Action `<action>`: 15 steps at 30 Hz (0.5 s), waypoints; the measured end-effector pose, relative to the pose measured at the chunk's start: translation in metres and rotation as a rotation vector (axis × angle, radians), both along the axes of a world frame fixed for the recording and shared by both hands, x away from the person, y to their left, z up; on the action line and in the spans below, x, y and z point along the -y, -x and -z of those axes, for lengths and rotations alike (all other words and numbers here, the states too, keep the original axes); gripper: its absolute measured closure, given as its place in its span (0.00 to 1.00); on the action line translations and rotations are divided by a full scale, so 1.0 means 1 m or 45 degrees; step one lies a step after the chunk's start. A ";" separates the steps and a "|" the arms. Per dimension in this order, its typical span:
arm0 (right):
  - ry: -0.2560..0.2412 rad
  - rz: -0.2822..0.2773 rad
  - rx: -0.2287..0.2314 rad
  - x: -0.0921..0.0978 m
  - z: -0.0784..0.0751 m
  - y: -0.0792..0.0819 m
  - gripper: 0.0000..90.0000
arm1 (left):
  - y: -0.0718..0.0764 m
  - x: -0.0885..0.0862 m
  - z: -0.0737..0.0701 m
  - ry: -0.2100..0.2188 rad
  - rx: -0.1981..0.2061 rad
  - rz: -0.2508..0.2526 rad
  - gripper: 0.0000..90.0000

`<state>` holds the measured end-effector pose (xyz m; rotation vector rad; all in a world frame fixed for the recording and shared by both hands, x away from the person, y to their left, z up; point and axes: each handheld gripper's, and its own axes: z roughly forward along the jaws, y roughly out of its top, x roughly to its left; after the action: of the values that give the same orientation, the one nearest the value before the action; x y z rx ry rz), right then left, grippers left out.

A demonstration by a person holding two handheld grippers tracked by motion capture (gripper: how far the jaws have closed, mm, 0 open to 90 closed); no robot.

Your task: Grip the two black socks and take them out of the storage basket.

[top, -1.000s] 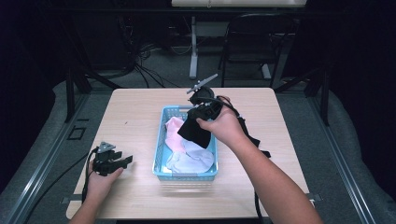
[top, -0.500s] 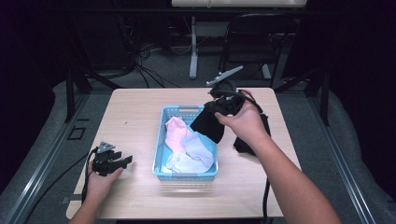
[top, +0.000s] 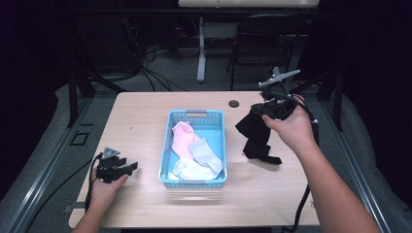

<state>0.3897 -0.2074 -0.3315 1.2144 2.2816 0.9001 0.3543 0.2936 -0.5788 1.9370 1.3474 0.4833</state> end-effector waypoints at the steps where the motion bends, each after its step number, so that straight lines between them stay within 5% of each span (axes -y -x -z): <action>1: -0.001 0.024 -0.012 0.008 0.006 -0.002 0.99 | 0.000 0.000 0.000 -0.001 -0.001 0.000 0.49; 15: 0.023 0.106 -0.090 0.026 0.051 -0.012 0.99 | 0.000 0.000 0.000 0.004 0.003 -0.006 0.49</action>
<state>0.4014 -0.2335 -0.3828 1.3429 2.2697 0.8168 0.3541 0.2936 -0.5789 1.9308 1.3507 0.4853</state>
